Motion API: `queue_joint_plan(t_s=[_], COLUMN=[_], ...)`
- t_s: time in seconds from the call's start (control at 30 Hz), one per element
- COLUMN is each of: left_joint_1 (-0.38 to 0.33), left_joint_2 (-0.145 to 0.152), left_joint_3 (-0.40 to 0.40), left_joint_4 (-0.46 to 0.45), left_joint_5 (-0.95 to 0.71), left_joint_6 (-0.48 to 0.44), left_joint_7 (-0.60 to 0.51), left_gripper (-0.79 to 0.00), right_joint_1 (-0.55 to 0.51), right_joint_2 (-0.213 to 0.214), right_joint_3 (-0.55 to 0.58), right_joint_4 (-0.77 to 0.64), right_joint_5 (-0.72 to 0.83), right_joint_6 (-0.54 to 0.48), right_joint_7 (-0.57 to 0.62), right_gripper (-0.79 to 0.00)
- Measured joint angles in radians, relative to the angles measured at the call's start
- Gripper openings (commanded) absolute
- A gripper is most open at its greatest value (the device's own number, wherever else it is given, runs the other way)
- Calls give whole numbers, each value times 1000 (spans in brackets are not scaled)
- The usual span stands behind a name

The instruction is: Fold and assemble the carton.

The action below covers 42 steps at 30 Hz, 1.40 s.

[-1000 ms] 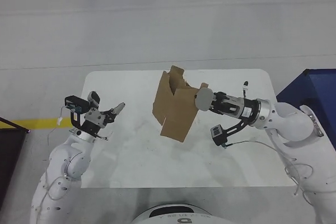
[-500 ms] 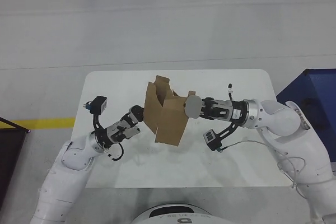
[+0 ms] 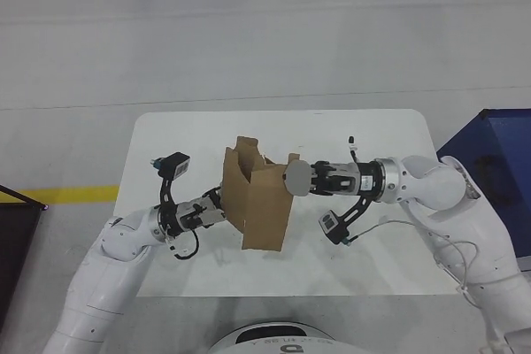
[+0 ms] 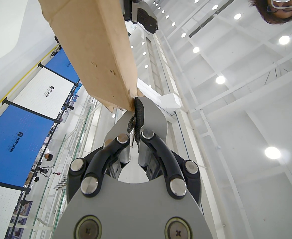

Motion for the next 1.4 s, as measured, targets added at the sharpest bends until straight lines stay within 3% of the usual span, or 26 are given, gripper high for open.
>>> queue_joint_plan(t_s=[0.07,0.13,0.2,0.5,0.7,0.73,0.77,0.8,0.93,1.1,1.23,1.4], left_joint_1=[0,1,2,11,9,7,7,6,6,11,18,24], left_joint_2=[2,4,7,14,17,17,18,18,20,25,27,26], left_joint_3=[-1,-5,-9,-22,-14,-11,-9,-8,-24,-78,-104,-113], left_joint_4=[0,-3,-5,-7,-10,-11,-10,-9,4,31,23,-11], left_joint_5=[-13,-18,-13,47,70,65,59,55,71,149,210,265], left_joint_6=[-5,-8,-11,34,170,194,206,216,219,205,188,171], left_joint_7=[-6,-6,-3,28,45,44,43,42,62,134,185,239], left_gripper=[-409,-545,-785,-785,-785,-785,-785,-785,-785,-785,-785,-785], right_joint_1=[5,8,9,6,2,1,0,-1,-10,-39,-68,-110], right_joint_2=[-1,-2,-2,-2,-2,-2,-2,-2,-1,-2,-5,-9], right_joint_3=[-3,-3,-3,3,4,3,3,3,26,106,162,184], right_joint_4=[9,18,23,32,32,32,32,34,61,170,264,286], right_joint_5=[-1,-6,-13,-40,-59,-61,-62,-65,-37,255,537,762], right_joint_6=[2,3,2,2,2,3,2,-1,-6,-36,-151,-341], right_joint_7=[1,5,9,27,42,44,47,51,80,125,177,255], right_gripper=[-785,-785,-785,-785,-785,-674,-265,0,0,0,0,0])
